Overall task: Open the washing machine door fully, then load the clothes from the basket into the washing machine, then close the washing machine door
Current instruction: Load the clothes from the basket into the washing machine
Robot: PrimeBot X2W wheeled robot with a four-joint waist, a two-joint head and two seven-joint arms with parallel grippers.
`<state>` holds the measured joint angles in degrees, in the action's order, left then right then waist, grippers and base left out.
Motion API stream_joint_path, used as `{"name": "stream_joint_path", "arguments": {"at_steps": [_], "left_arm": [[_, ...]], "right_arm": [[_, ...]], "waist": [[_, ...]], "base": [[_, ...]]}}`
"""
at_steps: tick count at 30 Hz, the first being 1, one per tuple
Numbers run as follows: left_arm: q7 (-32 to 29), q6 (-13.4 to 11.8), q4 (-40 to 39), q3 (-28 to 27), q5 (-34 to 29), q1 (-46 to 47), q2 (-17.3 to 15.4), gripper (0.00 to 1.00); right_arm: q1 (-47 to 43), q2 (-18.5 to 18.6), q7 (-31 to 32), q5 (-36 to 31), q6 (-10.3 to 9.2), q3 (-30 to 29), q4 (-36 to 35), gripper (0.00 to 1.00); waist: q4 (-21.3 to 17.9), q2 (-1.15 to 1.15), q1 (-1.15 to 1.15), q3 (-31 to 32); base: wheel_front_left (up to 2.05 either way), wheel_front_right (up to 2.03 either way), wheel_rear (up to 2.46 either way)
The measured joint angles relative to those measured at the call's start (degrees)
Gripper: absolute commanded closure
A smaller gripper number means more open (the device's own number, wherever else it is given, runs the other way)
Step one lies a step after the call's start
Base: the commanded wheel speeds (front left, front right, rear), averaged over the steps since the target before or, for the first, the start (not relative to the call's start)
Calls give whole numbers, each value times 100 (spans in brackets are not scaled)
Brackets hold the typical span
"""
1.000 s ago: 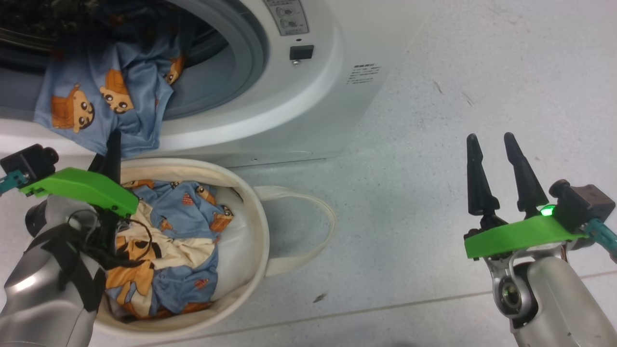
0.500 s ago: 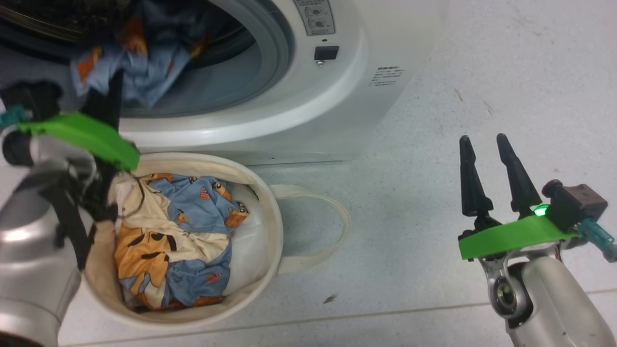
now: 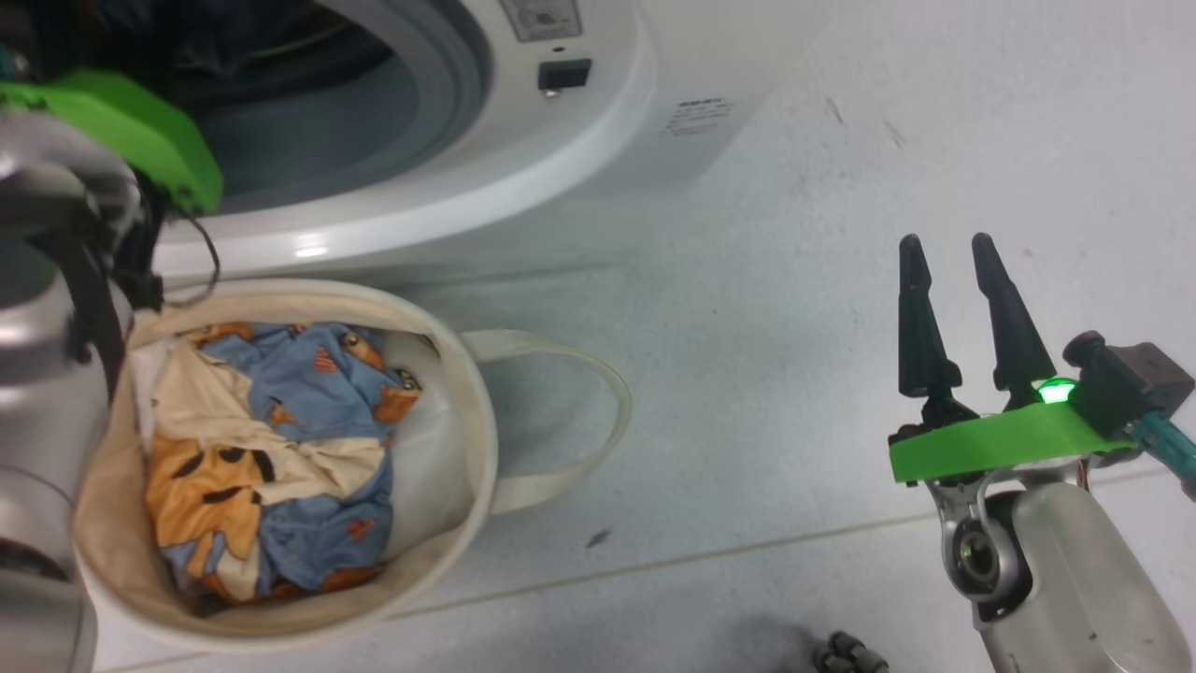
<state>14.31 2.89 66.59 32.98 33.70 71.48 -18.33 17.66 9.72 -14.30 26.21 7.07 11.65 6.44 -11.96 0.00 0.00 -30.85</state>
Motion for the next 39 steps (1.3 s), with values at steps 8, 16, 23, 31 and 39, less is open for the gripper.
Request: {"name": "stream_joint_path", "arguments": {"at_steps": [8, 16, 23, 31, 39], "left_arm": [[0, -238, -148, -26, -381, 567, -216, 100], [-11, -124, 299, -42, -493, 661, -212, 0], [-472, -31, 703, -5, -486, 659, -22, 0], [-272, 14, 761, -113, -178, 307, 143, 0], [-121, 85, 781, -226, -13, -548, 248, 0]], "right_arm": [[8, -196, 0, -68, 0, -133, -158, 0], [118, -233, 0, -144, 0, -174, -200, 0], [118, -225, 0, -144, 0, -126, -156, 0], [115, -172, 0, -121, 0, -102, 68, 0], [78, -113, 0, 2, 0, 47, 313, 0]], "waist": [[-231, 0, 1, -557], [-333, 0, 1, -754], [-249, 0, 0, -538], [-152, 0, 0, -93], [-8, 0, -1, 458]], "base": [[0, 0, 0], [0, 0, 0], [0, 0, 0], [0, 0, 0], [0, 0, 0]]}}
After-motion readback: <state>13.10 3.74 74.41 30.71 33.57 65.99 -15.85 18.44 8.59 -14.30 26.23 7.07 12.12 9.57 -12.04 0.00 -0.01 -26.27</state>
